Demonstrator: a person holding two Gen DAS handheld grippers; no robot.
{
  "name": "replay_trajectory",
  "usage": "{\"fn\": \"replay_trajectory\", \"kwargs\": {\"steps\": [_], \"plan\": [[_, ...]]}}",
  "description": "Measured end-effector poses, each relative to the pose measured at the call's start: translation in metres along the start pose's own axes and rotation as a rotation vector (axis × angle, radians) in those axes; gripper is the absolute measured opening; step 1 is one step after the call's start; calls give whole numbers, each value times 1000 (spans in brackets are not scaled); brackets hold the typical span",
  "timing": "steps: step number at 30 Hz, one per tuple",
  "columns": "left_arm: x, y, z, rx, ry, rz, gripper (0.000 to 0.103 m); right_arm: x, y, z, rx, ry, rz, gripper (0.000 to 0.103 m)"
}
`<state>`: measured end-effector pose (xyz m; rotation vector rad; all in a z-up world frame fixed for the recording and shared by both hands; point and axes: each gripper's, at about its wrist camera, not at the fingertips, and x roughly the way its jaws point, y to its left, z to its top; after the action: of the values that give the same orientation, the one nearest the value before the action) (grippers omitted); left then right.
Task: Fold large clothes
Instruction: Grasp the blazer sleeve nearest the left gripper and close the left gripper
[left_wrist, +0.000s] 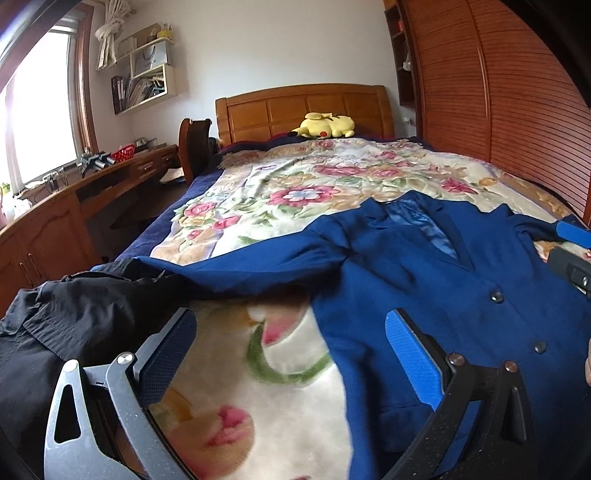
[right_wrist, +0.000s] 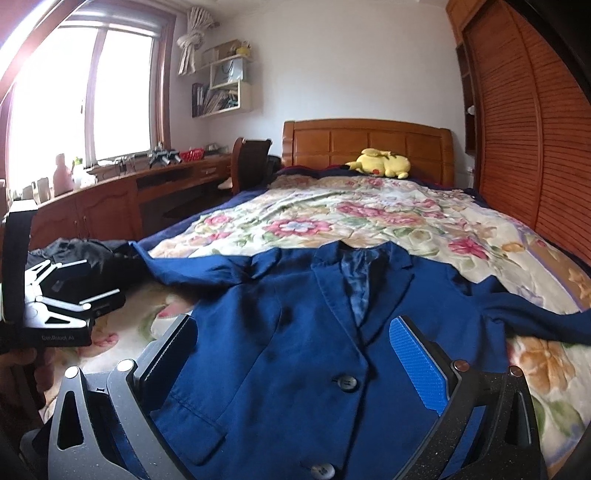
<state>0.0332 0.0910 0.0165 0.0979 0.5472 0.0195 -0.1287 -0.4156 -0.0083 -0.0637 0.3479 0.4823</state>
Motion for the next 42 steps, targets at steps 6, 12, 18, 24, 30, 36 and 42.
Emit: {"fn": "replay_trajectory", "kwargs": {"steps": [6, 12, 18, 24, 30, 36, 42], "plan": [[29, 31, 6, -62, 42, -6, 101, 26, 9, 8, -31, 55, 12, 103], [65, 55, 8, -111, 93, 45, 101, 45, 11, 12, -70, 85, 5, 103], [100, 75, 13, -173, 147, 76, 101, 58, 12, 11, -62, 124, 28, 103], [132, 91, 18, -240, 203, 86, 101, 59, 11, 13, -46, 154, 61, 103], [146, 89, 28, -229, 221, 99, 101, 55, 8, 14, -34, 159, 76, 103], [161, 86, 30, -246, 265, 70, 84, 52, 7, 13, -24, 155, 82, 103], [172, 82, 20, -282, 323, 32, 73, 51, 6, 14, -9, 148, 87, 103]]}}
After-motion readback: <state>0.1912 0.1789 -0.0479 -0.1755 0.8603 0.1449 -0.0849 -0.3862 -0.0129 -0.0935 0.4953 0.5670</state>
